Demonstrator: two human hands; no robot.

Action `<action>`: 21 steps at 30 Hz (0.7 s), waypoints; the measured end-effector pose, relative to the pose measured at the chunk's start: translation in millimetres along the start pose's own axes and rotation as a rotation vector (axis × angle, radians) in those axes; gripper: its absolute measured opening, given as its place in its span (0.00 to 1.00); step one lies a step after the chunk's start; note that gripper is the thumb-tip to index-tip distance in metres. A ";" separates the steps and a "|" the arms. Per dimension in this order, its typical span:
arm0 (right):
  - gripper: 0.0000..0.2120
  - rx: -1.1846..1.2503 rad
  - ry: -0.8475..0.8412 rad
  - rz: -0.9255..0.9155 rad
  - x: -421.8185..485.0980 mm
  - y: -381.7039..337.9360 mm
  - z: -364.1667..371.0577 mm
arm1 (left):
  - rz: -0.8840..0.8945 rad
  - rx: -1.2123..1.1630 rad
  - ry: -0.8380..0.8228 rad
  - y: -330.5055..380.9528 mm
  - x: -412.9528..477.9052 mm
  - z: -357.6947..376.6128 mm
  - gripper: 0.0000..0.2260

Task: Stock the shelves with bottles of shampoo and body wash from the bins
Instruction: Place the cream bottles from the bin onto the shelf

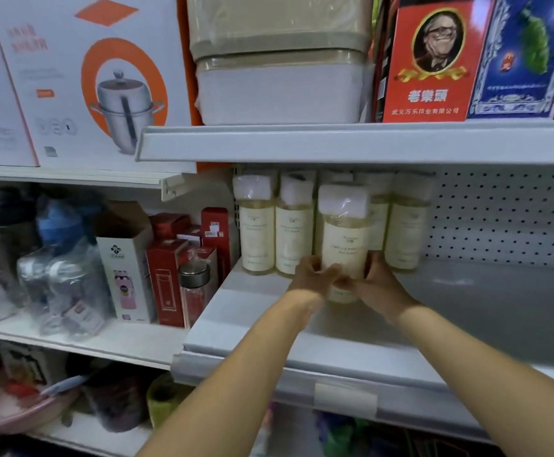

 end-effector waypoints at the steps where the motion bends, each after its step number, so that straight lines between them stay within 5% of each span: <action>1: 0.38 -0.015 0.007 0.002 7.3 1.6 -0.5 | -0.030 -0.008 0.010 -2.3 5.2 0.3 0.13; 3: 0.36 -0.043 0.028 0.016 20.2 2.3 -0.4 | -0.057 0.002 0.019 -4.6 14.8 0.1 0.06; 8: 0.34 -0.109 0.047 0.036 41.6 -0.5 4.4 | -0.074 -0.002 0.018 -8.7 31.1 -0.5 0.24; 21: 0.37 -0.279 0.096 0.086 66.3 2.8 8.4 | -0.140 -0.038 0.044 -9.1 44.4 -0.5 0.25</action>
Point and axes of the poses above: each hand's wrist, its own x-axis towards the middle knuckle, its own z-axis out of the palm, y = z × x, the point moved 5 cm from there along x, towards the middle knuckle, and after that the axes turned 2 degrees about -y, right-handed, at the moved point
